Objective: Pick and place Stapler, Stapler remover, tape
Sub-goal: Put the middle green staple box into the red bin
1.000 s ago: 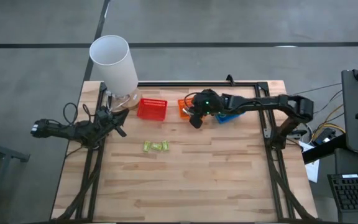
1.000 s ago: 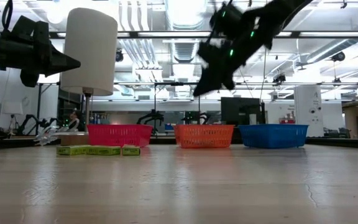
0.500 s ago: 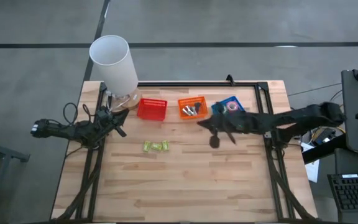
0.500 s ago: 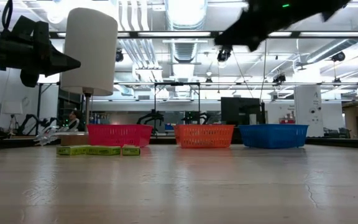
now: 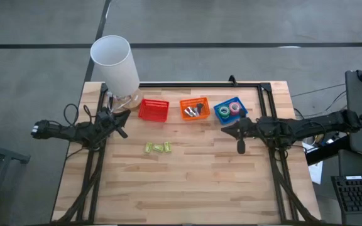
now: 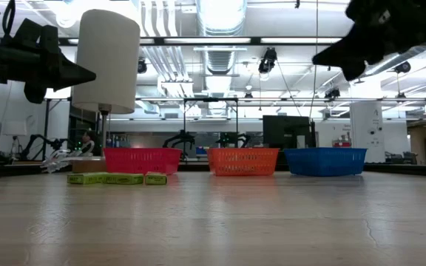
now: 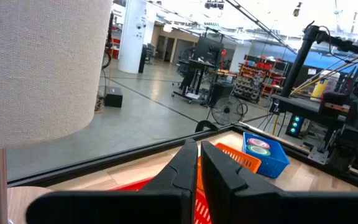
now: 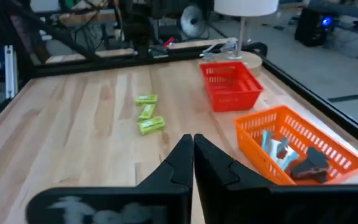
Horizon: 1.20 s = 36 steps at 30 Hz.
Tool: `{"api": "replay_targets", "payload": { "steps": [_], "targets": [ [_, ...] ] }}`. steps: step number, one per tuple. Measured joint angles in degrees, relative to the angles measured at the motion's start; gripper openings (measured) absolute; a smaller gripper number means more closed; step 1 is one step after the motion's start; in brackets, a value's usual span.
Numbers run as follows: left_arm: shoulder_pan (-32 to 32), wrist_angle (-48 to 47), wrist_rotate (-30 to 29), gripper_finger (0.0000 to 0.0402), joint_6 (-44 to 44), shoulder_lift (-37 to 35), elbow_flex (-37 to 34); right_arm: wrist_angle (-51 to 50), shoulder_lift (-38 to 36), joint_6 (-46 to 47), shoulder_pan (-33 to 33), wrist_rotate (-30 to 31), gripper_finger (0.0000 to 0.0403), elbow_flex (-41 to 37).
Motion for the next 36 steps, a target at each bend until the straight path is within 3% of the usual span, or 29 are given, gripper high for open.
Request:
{"api": "replay_targets", "payload": {
  "steps": [13,36],
  "targets": [
    [0.0,0.0,0.0,0.0025,0.0,0.0,0.0,-0.1,-13.5,0.4,0.0,3.4,0.0008,-10.4],
    [0.0,0.0,0.0,0.0026,0.0,0.0,0.0,0.9,-31.1,-1.6,0.0,1.9,0.0008,-18.3]
  ]
}}
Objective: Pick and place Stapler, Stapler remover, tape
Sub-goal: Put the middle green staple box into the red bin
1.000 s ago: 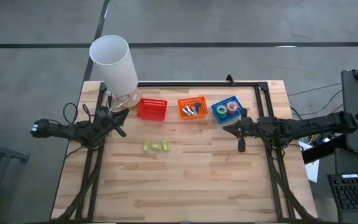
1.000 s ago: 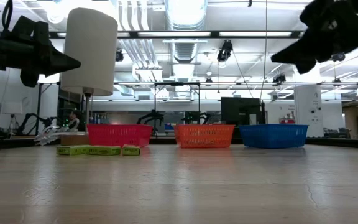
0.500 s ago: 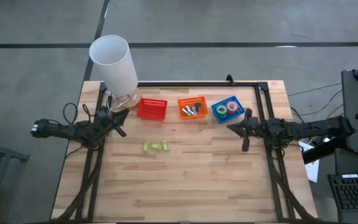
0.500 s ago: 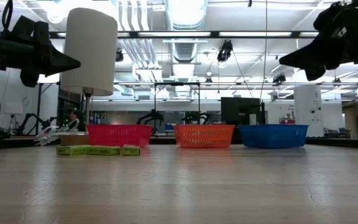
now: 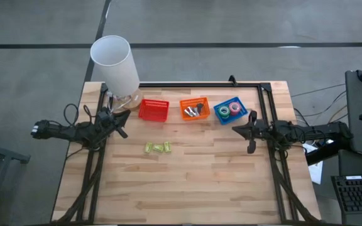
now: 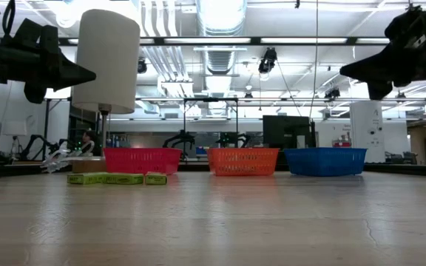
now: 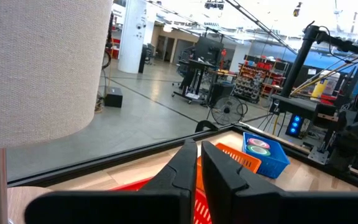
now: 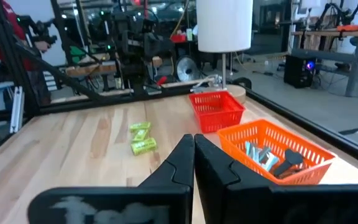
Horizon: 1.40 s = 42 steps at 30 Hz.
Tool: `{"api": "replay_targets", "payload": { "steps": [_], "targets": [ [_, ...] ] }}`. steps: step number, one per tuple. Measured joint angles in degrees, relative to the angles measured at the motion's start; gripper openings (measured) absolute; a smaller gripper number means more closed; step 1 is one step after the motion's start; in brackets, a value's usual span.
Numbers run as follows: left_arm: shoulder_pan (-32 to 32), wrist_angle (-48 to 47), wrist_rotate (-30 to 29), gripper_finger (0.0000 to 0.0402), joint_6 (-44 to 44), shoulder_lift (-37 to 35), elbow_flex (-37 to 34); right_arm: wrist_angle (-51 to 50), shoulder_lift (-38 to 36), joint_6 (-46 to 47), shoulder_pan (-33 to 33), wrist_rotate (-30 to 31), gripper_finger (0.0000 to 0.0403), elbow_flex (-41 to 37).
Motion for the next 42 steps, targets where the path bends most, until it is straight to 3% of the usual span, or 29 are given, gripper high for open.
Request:
{"api": "replay_targets", "payload": {
  "steps": [36,42],
  "targets": [
    [0.0,0.0,0.0,0.0023,0.0,0.0,0.0,0.0,0.4,-0.4,0.0,0.1,0.0008,0.0],
    [0.0,2.7,-0.1,0.0026,-6.7,0.0,0.0,0.0,0.4,-0.4,0.0,0.1,0.0008,0.0]
  ]
}}
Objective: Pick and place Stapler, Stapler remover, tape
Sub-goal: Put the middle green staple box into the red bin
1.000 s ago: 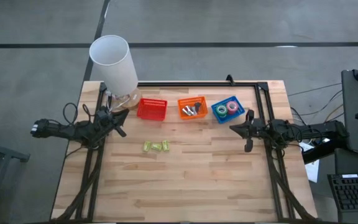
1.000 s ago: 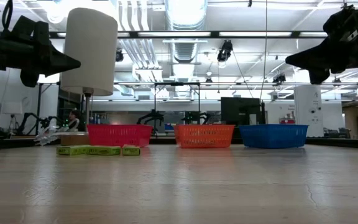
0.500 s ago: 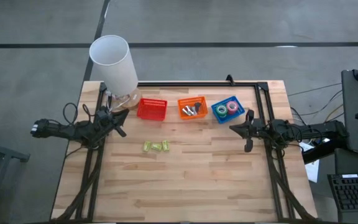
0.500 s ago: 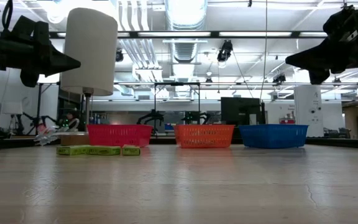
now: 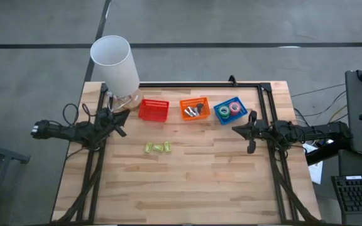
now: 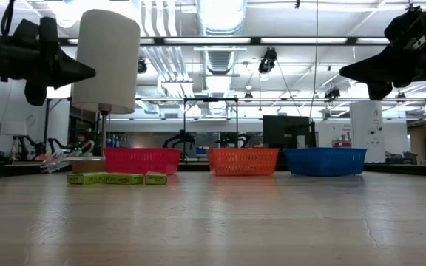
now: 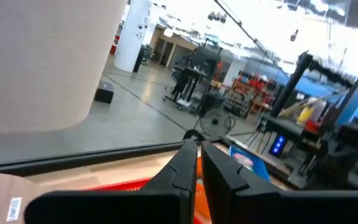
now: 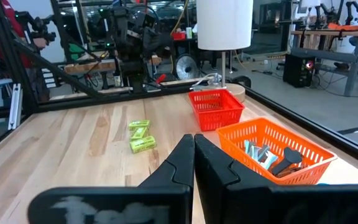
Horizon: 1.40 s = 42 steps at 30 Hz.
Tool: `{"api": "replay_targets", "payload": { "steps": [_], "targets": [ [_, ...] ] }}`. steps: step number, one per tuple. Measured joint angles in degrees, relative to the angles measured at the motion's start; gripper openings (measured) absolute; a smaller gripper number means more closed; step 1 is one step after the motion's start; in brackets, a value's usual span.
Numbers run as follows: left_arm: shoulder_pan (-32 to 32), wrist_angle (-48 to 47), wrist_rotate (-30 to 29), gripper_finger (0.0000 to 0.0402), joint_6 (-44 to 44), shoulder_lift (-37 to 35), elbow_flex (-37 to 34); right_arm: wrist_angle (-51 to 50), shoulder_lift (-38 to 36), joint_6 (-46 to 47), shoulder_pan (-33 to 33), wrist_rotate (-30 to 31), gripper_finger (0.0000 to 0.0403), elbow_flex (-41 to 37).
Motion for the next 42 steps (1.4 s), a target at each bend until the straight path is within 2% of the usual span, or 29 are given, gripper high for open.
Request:
{"api": "replay_targets", "payload": {
  "steps": [7,10,12,13,15,17,20,26,30,37,42],
  "targets": [
    [0.0,6.6,-5.8,0.0023,0.8,0.0,0.0,0.0,0.0,0.0,0.0,0.0,0.0008,0.0],
    [0.0,6.7,-5.1,0.0024,-0.5,0.1,0.0,0.0,0.0,0.0,0.0,0.0,0.0009,0.0],
    [0.0,6.4,-1.2,0.0025,-6.6,0.6,0.0,0.0,0.0,0.0,0.0,0.0,0.0009,0.0],
    [0.0,6.3,2.3,0.0025,-8.3,0.8,0.0,0.0,0.0,0.0,0.0,0.0,0.0009,0.0],
    [0.0,6.5,13.3,0.0023,-8.1,1.8,0.0,0.0,0.0,0.0,0.0,0.0,0.0009,0.0],
    [-0.2,6.0,19.2,0.0021,-10.2,3.7,0.0,0.0,0.0,0.0,0.0,0.0,0.0008,0.0],
    [-0.2,6.0,22.7,0.0020,-14.0,7.8,0.0,0.0,0.0,0.0,0.0,0.0,0.0008,0.0],
    [-0.9,6.5,24.4,0.0009,-18.6,18.7,0.0,0.0,0.0,0.0,0.0,0.0,0.0008,0.0],
    [-1.0,9.4,28.5,0.0007,-20.4,25.5,0.5,0.0,0.0,0.0,0.0,0.0,0.0008,0.0],
    [-1.9,9.7,31.8,0.0030,-17.7,38.4,6.6,0.0,0.0,0.0,0.0,0.0,0.0009,0.0],
    [-3.4,9.7,31.9,0.0073,-14.3,49.5,13.3,0.0,0.0,0.0,0.0,0.0,0.0008,0.0]
  ]
}}
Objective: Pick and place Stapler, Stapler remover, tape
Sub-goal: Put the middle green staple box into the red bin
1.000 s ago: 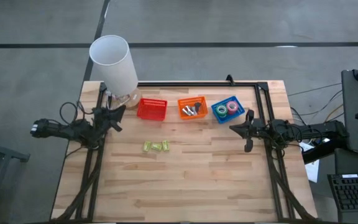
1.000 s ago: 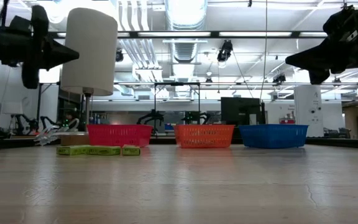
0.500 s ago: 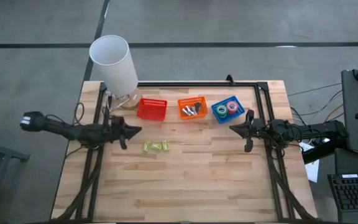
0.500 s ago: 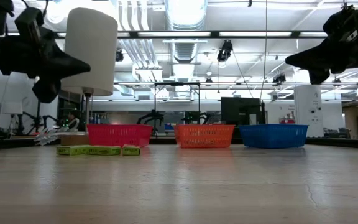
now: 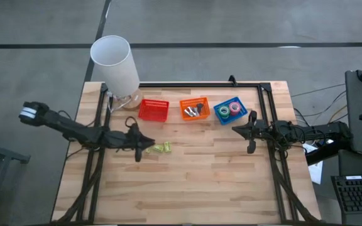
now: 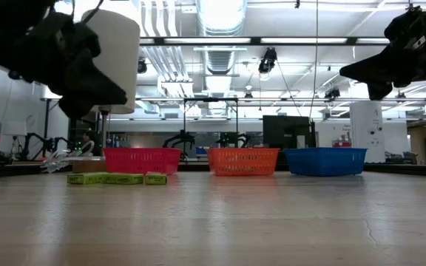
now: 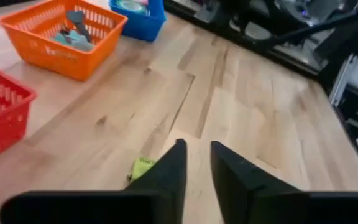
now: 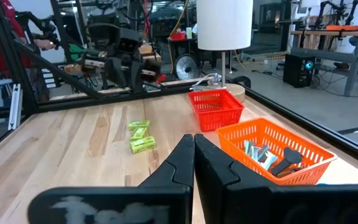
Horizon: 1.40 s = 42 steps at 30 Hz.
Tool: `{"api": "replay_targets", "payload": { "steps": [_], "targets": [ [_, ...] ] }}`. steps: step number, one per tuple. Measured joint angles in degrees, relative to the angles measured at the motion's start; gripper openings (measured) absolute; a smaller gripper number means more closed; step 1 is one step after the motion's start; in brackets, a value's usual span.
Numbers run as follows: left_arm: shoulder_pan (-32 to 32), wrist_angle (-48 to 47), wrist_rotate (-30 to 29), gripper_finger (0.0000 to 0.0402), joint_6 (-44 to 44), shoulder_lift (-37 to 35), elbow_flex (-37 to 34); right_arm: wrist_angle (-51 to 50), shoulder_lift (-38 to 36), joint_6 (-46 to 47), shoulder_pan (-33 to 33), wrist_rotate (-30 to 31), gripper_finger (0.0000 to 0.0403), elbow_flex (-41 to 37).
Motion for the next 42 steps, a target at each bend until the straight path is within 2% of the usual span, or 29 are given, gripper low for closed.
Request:
{"api": "replay_targets", "payload": {
  "steps": [8,12,15,20,36,42],
  "targets": [
    [-0.9,-12.0,0.7,0.0189,3.1,13.7,11.2,0.0,0.0,0.0,0.0,0.0,0.0008,0.0],
    [-0.9,-16.7,0.6,0.0219,6.3,19.3,15.1,0.0,0.0,0.0,0.0,0.0,0.0009,0.0],
    [-0.9,-20.9,0.5,0.0224,8.4,22.8,17.1,0.0,0.0,0.0,0.0,0.0,0.0008,0.0],
    [-0.8,-21.8,-1.1,0.0225,9.2,26.6,18.3,0.0,0.0,0.0,0.0,0.0,0.0008,0.0],
    [1.8,-22.5,-1.0,0.0225,12.2,32.3,18.5,0.0,0.0,0.0,0.0,0.0,0.0008,0.0],
    [3.4,-22.1,2.4,0.0221,11.5,33.6,18.5,0.0,0.0,0.0,0.0,0.0,0.0008,0.0]
  ]
}}
